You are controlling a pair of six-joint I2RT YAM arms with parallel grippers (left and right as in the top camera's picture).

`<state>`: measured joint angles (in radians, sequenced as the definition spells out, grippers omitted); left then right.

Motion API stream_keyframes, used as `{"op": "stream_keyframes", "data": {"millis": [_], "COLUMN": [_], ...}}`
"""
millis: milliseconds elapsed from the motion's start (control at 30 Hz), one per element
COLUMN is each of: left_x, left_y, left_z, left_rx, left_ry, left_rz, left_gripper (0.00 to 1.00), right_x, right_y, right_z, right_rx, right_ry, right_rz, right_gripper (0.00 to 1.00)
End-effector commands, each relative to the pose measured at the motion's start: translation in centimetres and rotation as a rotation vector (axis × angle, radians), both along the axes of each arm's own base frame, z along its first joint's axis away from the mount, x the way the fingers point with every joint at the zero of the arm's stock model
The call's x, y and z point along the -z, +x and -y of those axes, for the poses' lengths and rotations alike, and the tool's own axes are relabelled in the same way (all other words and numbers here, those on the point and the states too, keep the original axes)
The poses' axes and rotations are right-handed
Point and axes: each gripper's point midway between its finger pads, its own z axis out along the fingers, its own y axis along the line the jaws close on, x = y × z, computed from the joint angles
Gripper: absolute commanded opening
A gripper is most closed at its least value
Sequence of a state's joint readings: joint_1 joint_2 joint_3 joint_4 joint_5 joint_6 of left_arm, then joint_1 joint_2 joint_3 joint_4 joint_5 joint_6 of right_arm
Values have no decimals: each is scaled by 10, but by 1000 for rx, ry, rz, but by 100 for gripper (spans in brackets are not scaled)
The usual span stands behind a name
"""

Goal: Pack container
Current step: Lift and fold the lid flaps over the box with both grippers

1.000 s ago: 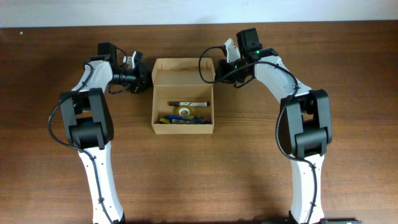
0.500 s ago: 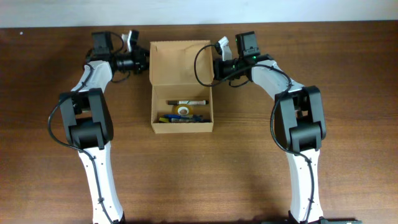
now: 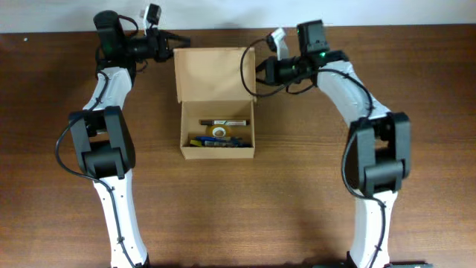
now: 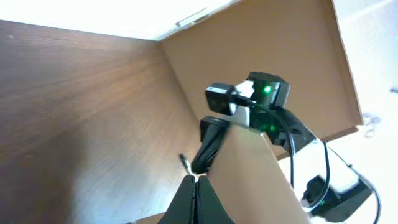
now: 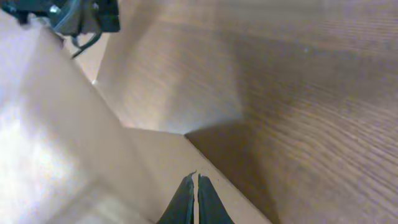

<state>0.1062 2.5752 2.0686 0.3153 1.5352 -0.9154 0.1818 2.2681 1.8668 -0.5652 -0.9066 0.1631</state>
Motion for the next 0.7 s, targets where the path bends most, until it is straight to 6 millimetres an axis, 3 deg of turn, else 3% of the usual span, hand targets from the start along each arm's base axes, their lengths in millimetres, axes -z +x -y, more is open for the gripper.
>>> {"op": "stream_keyframes", "data": {"millis": [0, 200, 433, 667], "left_x": [-55, -78, -75, -58], "left_y": [-9, -14, -9, 9], "left_z": [-2, -3, -13, -23], "left_rx": [31, 28, -4, -99], "left_ry": [-12, -7, -9, -18], "left_rz": [-40, -8, 10, -49], "left_gripper": [2, 1, 1, 2], "right_x": [-45, -62, -58, -55], "right_y": [-2, -10, -14, -17], "right_z": [3, 5, 4, -7], "right_rx": [-18, -21, -10, -23], "right_ry": [-28, -39, -89, -109], "right_rz": [109, 126, 111, 119], "right_gripper": [4, 4, 4, 4]}}
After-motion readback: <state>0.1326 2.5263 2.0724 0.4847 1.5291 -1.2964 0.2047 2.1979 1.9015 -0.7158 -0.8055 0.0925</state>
